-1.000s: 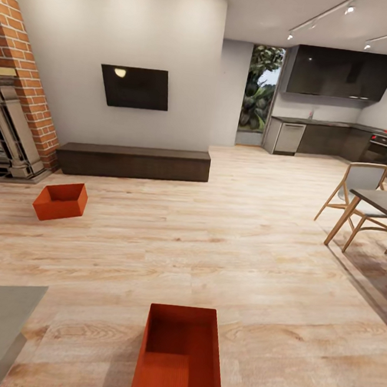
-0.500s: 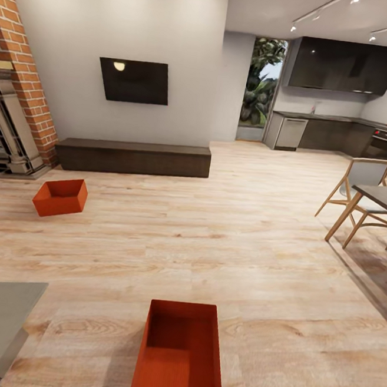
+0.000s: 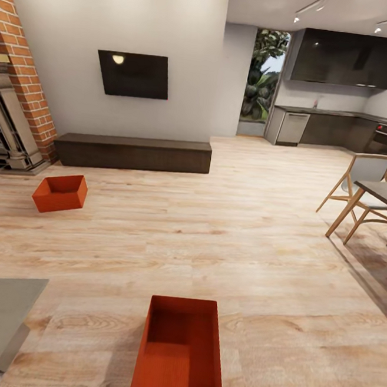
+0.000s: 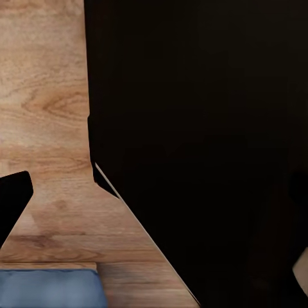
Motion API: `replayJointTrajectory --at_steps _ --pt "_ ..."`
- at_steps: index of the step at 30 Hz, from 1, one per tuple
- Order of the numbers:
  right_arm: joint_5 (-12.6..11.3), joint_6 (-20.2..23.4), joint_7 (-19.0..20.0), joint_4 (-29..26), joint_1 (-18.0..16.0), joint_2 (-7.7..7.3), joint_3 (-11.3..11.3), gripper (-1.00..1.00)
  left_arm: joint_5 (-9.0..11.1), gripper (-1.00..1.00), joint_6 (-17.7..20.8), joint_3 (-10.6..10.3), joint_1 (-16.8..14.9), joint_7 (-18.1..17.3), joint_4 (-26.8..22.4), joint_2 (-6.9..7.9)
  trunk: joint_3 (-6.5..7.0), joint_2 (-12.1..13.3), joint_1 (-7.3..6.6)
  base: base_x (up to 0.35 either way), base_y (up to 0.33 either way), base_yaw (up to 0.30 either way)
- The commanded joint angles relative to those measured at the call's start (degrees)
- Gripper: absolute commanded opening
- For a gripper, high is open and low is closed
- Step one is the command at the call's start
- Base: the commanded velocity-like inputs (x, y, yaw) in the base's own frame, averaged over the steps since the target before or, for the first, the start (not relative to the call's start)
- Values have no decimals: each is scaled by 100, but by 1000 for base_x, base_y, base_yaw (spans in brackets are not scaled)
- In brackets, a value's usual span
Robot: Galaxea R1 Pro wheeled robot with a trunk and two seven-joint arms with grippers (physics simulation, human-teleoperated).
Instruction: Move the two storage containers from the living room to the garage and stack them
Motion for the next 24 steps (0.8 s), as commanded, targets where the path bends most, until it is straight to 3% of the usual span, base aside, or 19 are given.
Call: replayJointTrajectory --at_steps 1,24 --pt "-48 -27 -6 10 -3 0 49 100 34 100 -8 4 -1 -1 -1 0 -14 -2 0 0 0 0" --pt "-41 -39 -6 10 -3 -14 41 100 34 100 -8 4 -1 -1 -1 0 -214 -2 0 0 0 0"
